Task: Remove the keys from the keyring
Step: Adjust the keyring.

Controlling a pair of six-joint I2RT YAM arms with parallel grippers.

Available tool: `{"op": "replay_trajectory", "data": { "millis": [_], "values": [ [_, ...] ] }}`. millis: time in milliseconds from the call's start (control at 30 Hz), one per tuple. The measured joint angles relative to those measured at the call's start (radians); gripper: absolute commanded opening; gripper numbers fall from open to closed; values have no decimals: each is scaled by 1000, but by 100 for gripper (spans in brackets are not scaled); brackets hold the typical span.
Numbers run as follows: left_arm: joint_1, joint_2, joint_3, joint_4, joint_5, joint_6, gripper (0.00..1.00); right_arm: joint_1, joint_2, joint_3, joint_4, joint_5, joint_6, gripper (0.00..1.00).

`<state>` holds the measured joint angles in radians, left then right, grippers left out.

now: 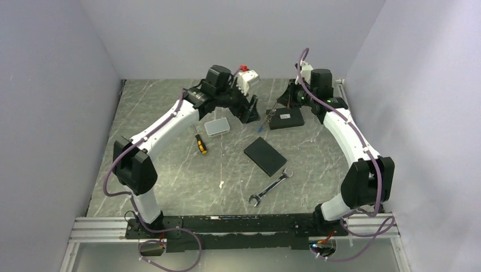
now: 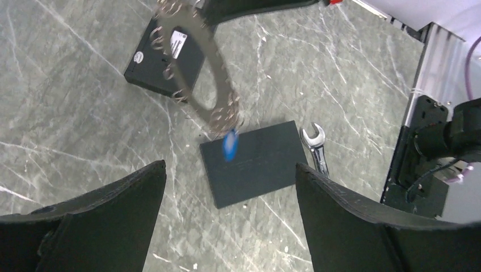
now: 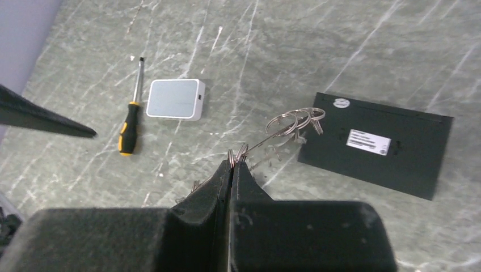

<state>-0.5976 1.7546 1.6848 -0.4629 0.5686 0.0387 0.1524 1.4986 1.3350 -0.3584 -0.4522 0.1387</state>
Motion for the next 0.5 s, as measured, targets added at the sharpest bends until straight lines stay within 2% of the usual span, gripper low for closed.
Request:
{"op": "replay_trajectory", "data": {
  "millis": [167,500],
  "values": [
    [-66,42,30,6,-111,2,78,34,18,0,37,-3,94,0],
    [-109,106,38,19,-342,21,57,111,18,0,63,-3,161,0]
  ]
}}
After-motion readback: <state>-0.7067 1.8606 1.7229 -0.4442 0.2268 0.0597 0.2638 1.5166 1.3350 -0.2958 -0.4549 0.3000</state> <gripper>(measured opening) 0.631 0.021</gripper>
